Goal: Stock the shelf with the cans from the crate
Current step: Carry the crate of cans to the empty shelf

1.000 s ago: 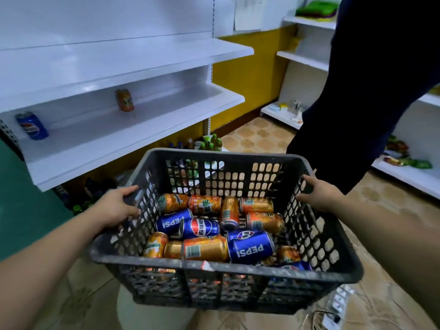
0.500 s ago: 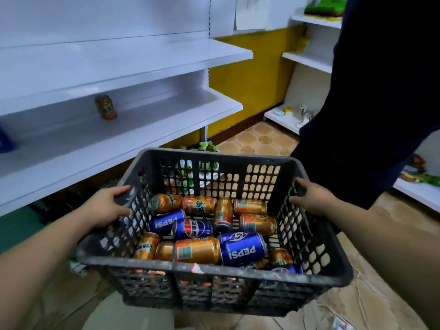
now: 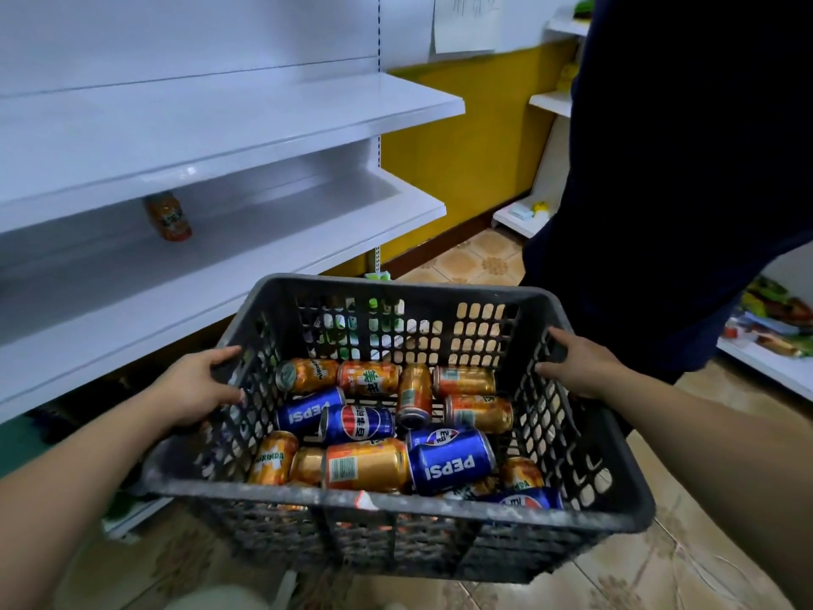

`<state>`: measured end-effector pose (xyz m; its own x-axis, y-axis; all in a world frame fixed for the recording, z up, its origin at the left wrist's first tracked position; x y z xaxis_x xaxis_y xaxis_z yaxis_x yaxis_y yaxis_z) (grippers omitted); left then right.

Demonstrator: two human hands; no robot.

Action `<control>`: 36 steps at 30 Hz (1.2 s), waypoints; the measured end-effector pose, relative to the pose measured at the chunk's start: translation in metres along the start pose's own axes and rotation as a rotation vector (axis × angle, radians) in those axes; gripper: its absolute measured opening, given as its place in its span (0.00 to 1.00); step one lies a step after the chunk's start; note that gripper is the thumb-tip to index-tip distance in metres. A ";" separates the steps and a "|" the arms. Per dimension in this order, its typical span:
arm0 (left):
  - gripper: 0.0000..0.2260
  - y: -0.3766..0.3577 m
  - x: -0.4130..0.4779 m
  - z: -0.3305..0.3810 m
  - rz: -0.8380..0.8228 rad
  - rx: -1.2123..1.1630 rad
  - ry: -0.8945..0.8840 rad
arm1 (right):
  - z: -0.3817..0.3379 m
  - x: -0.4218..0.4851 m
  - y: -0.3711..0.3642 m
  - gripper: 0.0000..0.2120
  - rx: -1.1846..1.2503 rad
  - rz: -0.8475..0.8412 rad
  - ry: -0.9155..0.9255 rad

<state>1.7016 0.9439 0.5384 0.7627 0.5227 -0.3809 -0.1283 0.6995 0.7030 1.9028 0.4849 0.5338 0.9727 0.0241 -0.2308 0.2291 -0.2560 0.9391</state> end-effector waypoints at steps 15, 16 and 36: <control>0.33 -0.008 0.074 0.064 -0.029 0.104 -0.064 | 0.010 0.063 0.006 0.36 0.002 -0.031 -0.037; 0.33 -0.010 0.078 0.071 -0.028 0.113 -0.068 | 0.013 0.069 0.007 0.36 0.000 -0.034 -0.044; 0.34 -0.088 0.212 0.199 -0.126 0.120 -0.178 | 0.072 0.185 0.048 0.34 0.102 0.007 -0.170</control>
<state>2.0002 0.8964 0.5156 0.8692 0.3334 -0.3652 0.0427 0.6852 0.7271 2.0915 0.4072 0.5175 0.9523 -0.1392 -0.2716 0.2087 -0.3523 0.9123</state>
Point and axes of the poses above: each hand's wrist, its own x-axis towards the middle knuckle, its own y-axis out of the back of the hand, z = x × y, the point moved 7 cm from there along x, towards the middle knuckle, and after that the axes turned 1 degree about z, right-handed, at the moved point
